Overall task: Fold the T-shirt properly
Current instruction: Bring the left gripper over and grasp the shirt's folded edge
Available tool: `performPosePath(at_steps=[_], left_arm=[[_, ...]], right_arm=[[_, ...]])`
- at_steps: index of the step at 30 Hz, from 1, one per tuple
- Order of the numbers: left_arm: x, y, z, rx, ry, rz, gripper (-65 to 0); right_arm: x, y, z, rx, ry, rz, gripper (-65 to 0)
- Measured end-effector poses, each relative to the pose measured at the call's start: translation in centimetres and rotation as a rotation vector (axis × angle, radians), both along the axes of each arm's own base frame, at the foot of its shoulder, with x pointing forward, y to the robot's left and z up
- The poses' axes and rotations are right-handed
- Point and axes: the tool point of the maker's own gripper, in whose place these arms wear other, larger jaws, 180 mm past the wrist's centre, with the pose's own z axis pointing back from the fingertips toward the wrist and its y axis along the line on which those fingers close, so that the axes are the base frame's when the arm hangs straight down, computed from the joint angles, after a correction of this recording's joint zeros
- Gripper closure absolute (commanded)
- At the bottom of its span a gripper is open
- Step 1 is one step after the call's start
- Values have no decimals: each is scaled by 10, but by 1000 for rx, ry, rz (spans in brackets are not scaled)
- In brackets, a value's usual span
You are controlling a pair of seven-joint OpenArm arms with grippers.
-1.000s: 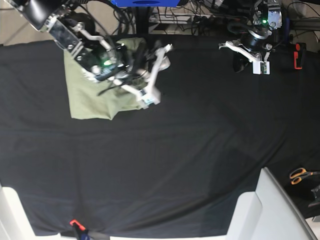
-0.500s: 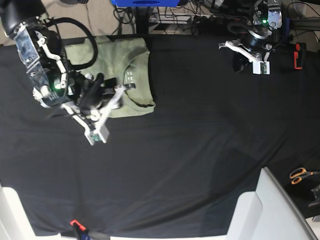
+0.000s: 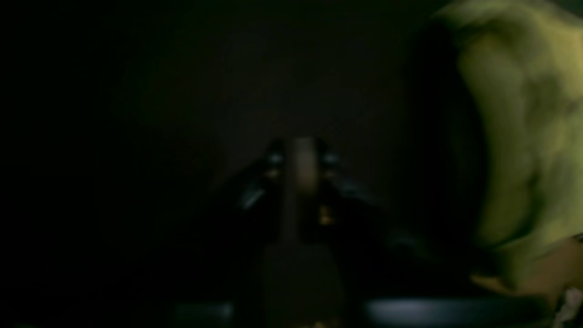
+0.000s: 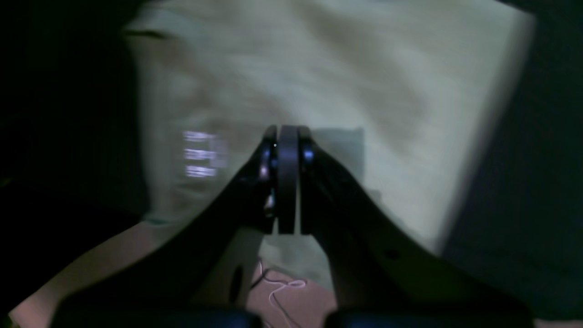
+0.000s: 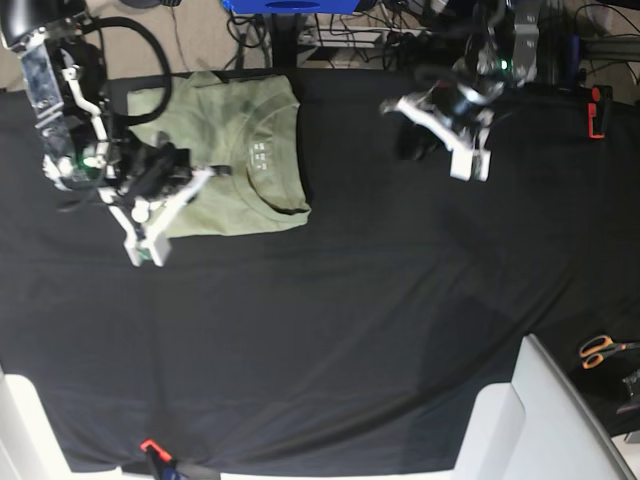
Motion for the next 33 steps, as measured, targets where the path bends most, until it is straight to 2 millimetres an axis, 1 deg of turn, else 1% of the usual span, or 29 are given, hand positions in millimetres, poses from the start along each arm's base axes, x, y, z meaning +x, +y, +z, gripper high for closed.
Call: performPosePath(at_steps=[1, 2, 3, 5, 7, 10, 12, 15, 17, 19, 21, 23, 25, 30, 33], left_arm=[[4, -6, 6, -50, -16, 1, -341], [4, -13, 11, -92, -32, -19, -406], [1, -19, 14, -120, -38, -56, -431], [-7, -34, 16, -167, -43, -142, -433], [-10, -58, 13, -246, -49, -217, -441], [-17, -90, 1, -346, -17, -313, -448], [-25, -103, -7, -397, 4, -348, -448], [-35, -109, -20, -419, 50, -342, -484], [-33, -113, -20, -437, 47, -325, -535], [-26, -116, -18, -445, 33, -325, -584], [-19, -117, -15, -447, 19, -325, -607], [-15, -118, -13, -449, 11, -319, -611], [-12, -124, -12, -455, 8, -327, -611], [10, -137, -18, -412, -8, -376, -609], [14, -147, -25, -378, -4, -427, -609]], right_arm=[[-2, -2, -1, -6, 4, 0, 0], [-4, -4, -2, -9, 11, 10, 0], [-6, -4, -3, -5, 17, 19, 0], [-4, -10, -3, -22, 12, 15, 0], [-4, -14, -3, -32, 10, 15, 0], [-4, -16, -3, -39, 9, 15, 0], [-4, -15, -3, -34, 9, 16, 0], [-4, -15, -2, -34, 9, 16, 0], [-4, -15, -3, -35, 9, 15, 0], [-4, -15, -3, -34, 9, 16, 0], [-4, -15, -3, -34, 9, 16, 0], [-4, -15, -3, -34, 9, 16, 0], [-4, -15, -3, -34, 9, 15, 0], [-4, -15, -3, -35, 9, 16, 0], [-4, -15, -3, -34, 9, 16, 0]])
